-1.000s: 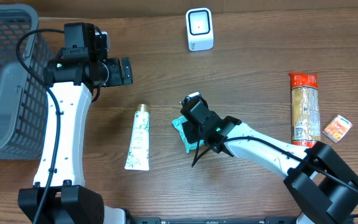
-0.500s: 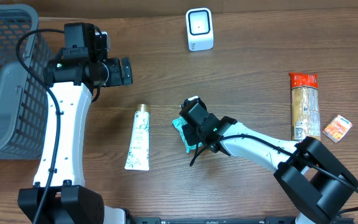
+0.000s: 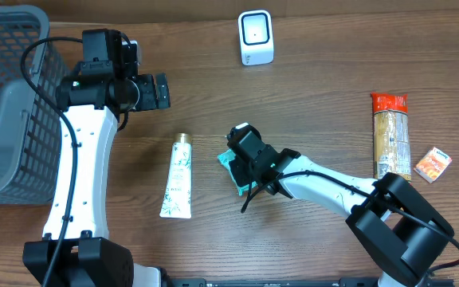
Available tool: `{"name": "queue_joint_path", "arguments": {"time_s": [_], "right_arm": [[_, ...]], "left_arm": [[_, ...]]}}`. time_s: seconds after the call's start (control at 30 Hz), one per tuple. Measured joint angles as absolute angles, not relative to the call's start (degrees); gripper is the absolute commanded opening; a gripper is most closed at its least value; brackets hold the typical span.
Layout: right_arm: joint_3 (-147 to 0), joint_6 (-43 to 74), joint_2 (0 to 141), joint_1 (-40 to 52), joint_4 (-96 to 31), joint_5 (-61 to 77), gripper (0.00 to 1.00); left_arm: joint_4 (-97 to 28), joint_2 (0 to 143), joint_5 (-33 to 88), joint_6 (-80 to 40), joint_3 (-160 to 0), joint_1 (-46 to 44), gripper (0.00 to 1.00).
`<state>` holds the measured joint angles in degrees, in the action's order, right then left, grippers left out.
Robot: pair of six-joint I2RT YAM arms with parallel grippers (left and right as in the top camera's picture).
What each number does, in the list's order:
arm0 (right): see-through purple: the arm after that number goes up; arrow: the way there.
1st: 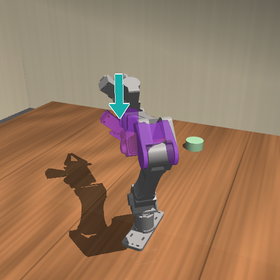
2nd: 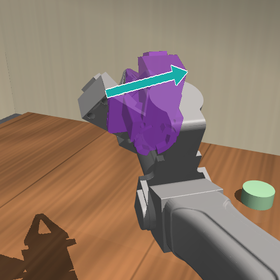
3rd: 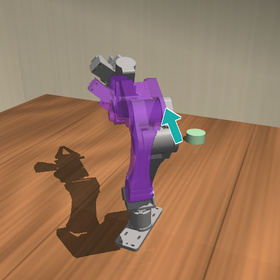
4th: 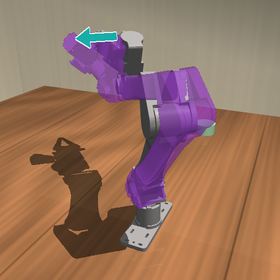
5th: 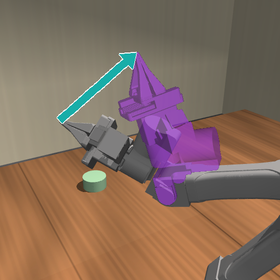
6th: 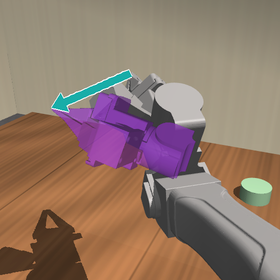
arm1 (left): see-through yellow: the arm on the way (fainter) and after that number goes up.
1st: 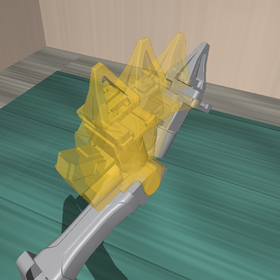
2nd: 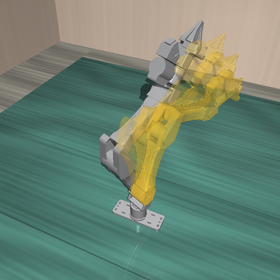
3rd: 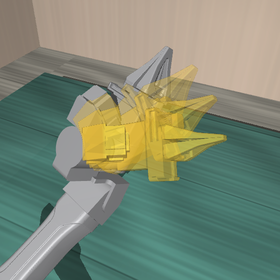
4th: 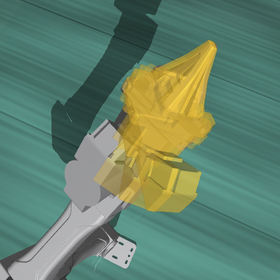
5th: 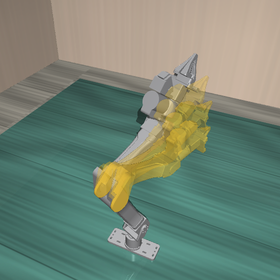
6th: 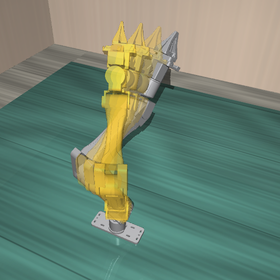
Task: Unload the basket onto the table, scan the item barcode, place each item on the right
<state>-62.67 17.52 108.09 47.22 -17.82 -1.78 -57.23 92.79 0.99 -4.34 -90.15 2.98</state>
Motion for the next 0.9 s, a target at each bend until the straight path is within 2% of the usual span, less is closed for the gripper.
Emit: {"name": "queue_joint_path", "arguments": {"time_s": [0.23, 0.27, 0.37, 0.4, 0.43, 0.9], "right_arm": [[-62.92, 16.29, 108.22, 47.42, -17.56, -0.43, 0.46], [-62.92, 16.19, 108.22, 47.42, -17.54, -0.30, 0.52], [-63.02, 16.25, 108.22, 47.57, -17.34, 0.16, 0.88], [-63.16, 16.23, 108.22, 47.70, -17.34, -0.01, 0.96], [-63.24, 15.94, 108.22, 47.77, -17.21, 0.21, 1.00], [-63.83, 15.55, 104.09, 46.44, -19.40, -0.01, 1.00]], "left_arm": [[-57.21, 92.79, 0.99, -4.34, -90.15, 2.98, 1.00], [-57.21, 92.79, 0.97, -4.34, -90.15, 2.98, 1.00], [-57.21, 92.79, 0.99, -4.34, -90.15, 2.98, 1.00], [-57.21, 92.79, 0.99, -4.34, -90.15, 2.98, 1.00], [-57.23, 92.79, 0.97, -4.34, -90.15, 2.98, 1.00], [-57.21, 92.79, 0.99, -4.34, -90.15, 2.98, 1.00]]}}
